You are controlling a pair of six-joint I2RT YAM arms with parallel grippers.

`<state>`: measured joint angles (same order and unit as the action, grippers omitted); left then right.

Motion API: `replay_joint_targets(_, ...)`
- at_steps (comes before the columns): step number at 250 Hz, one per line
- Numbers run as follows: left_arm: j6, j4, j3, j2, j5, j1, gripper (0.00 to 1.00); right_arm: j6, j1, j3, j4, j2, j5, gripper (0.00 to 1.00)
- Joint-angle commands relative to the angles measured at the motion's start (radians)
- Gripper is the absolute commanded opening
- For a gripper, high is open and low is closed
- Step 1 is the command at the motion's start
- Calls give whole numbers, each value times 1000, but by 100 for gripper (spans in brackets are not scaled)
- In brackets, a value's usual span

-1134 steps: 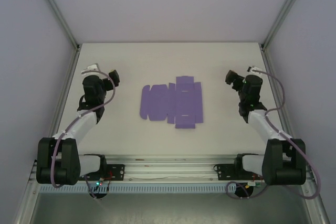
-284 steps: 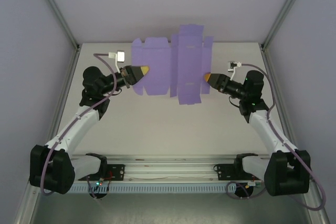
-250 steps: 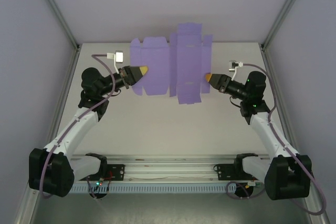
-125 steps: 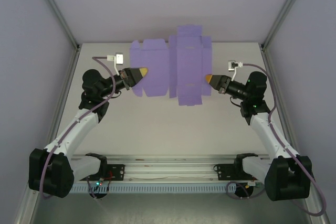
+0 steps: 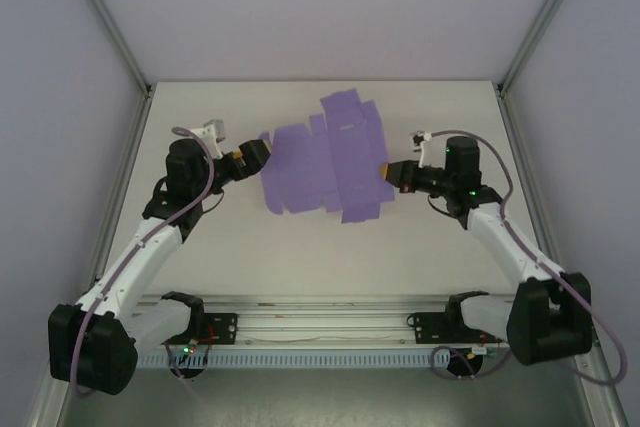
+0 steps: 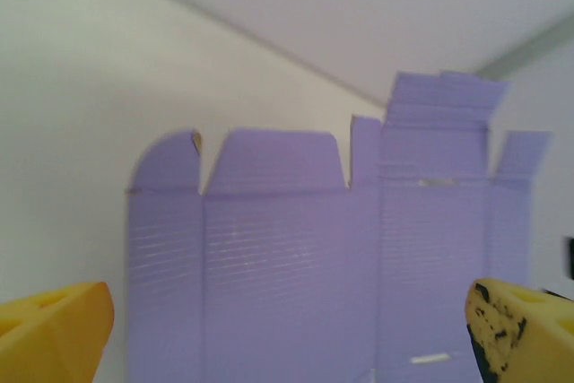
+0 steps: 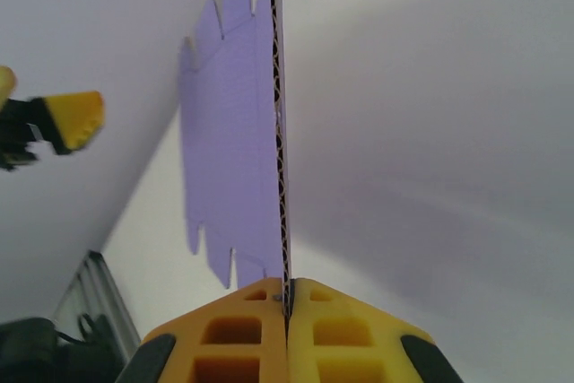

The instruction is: Assemble paper box

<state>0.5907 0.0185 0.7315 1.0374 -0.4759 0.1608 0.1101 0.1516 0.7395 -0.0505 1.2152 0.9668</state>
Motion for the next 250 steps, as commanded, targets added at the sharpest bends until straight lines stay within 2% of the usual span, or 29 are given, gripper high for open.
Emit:
replay_joint_targets(1, -51, 185, -37, -24, 190, -10, 100, -141, 7, 22, -114, 109, -102, 0)
replay_joint_targets(26, -48, 186, -59, -31, 192, -10, 100, -250, 32, 86, -219, 211, -200, 0)
replay_joint_targets(55, -60, 206, -55, -30, 221, -11, 100, -362, 72, 201, -358, 329, -382, 0)
replay_joint_targets(83, -72, 213, -49, -26, 229, -11, 100, -489, 147, 303, -451, 419, -622, 0)
replay_joint_targets(113, -72, 204, -49, -13, 230, -10, 100, -656, 260, 354, -444, 475, -842, 0)
replay_joint_targets(143, -61, 190, -47, 8, 218, -9, 100, -840, 356, 334, -296, 479, -986, 0)
replay_joint_targets(179, -56, 154, -17, 61, 137, -10, 100, -1087, 442, 200, 55, 441, -1057, 0)
replay_joint_targets(250, -25, 49, 107, 214, -94, -9, 100, -1281, 539, 104, 455, 449, -1154, 0)
